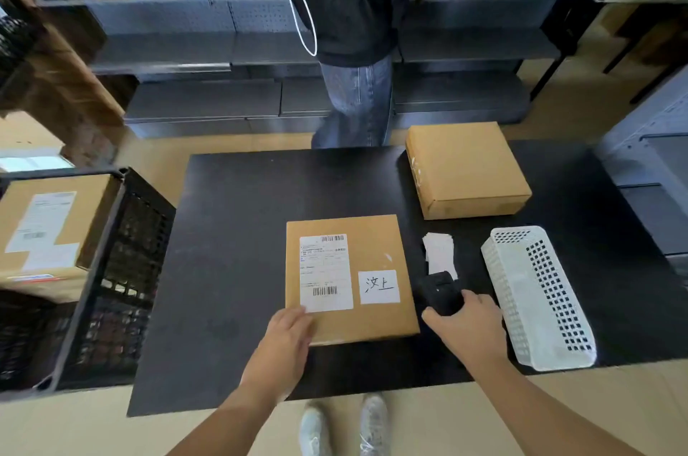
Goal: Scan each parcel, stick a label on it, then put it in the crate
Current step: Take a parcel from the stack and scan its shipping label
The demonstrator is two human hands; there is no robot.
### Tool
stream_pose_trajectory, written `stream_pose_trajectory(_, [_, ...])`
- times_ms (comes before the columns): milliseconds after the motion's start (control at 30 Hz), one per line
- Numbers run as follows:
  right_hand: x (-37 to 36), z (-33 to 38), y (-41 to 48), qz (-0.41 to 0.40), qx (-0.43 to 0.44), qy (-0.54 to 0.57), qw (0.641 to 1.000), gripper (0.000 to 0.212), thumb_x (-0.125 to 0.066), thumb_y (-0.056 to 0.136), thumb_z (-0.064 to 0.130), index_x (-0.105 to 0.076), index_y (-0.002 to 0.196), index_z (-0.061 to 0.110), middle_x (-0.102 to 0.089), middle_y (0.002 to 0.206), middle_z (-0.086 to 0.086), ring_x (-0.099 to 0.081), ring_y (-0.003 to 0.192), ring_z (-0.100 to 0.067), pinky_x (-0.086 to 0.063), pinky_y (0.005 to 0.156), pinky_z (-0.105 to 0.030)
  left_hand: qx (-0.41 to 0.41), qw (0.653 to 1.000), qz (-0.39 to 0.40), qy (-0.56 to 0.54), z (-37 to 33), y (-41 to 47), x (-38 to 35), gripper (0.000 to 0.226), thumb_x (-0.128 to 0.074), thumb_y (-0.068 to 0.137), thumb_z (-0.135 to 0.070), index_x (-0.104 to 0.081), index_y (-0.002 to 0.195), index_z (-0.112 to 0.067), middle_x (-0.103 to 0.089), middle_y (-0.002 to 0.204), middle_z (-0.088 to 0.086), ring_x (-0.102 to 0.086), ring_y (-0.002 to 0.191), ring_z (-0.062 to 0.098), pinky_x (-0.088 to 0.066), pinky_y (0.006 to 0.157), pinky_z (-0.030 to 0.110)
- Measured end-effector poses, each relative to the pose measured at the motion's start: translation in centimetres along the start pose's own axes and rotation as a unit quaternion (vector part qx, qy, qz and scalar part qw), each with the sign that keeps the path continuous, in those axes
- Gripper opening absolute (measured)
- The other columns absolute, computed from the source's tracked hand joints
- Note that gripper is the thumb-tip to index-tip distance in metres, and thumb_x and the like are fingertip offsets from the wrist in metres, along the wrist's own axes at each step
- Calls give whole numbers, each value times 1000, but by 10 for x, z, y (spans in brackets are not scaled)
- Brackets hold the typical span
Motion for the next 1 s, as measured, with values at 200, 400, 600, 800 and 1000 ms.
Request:
stream_pose_trajectory(200, [32, 45, -12, 32, 46, 27, 998, 53, -59, 53, 71, -64, 83, 27, -54, 92, 4, -58, 86, -19, -58, 73, -40, -13, 999, 39, 10, -7, 1, 10, 31, -46, 105, -20, -59, 133, -25, -48, 145, -8, -40, 137, 17, -34, 115, 25])
stream_pose_trajectory(400, [51, 83, -18, 96, 71, -3, 993, 59, -68, 62, 68, -66, 101, 24, -60, 94, 5, -63, 81, -11, -45, 55, -23, -19, 997, 59, 38, -16, -1, 20, 37, -90, 67, -22, -76, 101, -30, -67, 113, -13, -61, 109, 7, -49, 94, 16])
stream_pose_trajectory(600, [61, 108, -21, 135, 95, -24, 986, 69, -64, 52, 74, -64, 104, 28, -65, 93, 6, -65, 82, -10, -57, 65, -27, -3, 999, 46, 14, -15, 0, 19, 34, -56, 102, -19, -60, 135, -25, -48, 146, -7, -42, 139, 17, -37, 112, 25])
stream_pose_trajectory(800, [65, 123, -17, 144, 103, -71, 982, 67, -66, 58, 72, -61, 107, 26, -64, 94, 4, -63, 84, -11, -60, 72, -30, 19, 997, 71, 27, -15, 4, 19, 39, -40, 108, -26, -46, 147, -28, -32, 159, -7, -25, 148, 14, -23, 121, 27])
stream_pose_trajectory(1000, [69, 126, -18, 149, 109, -81, 980, 61, -69, 62, 70, -60, 99, 23, -63, 90, 5, -62, 81, -9, -43, 56, -23, 25, 997, 75, 18, -14, 5, 21, 37, -38, 109, -29, -49, 143, -27, -36, 156, -7, -28, 144, 13, -28, 119, 25])
Point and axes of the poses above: each hand's wrist, its own y-axis towards the middle knuckle, its own x-axis out of the back of the hand, z = x × y, the point moved 1 cm from there along y, towards the middle knuckle
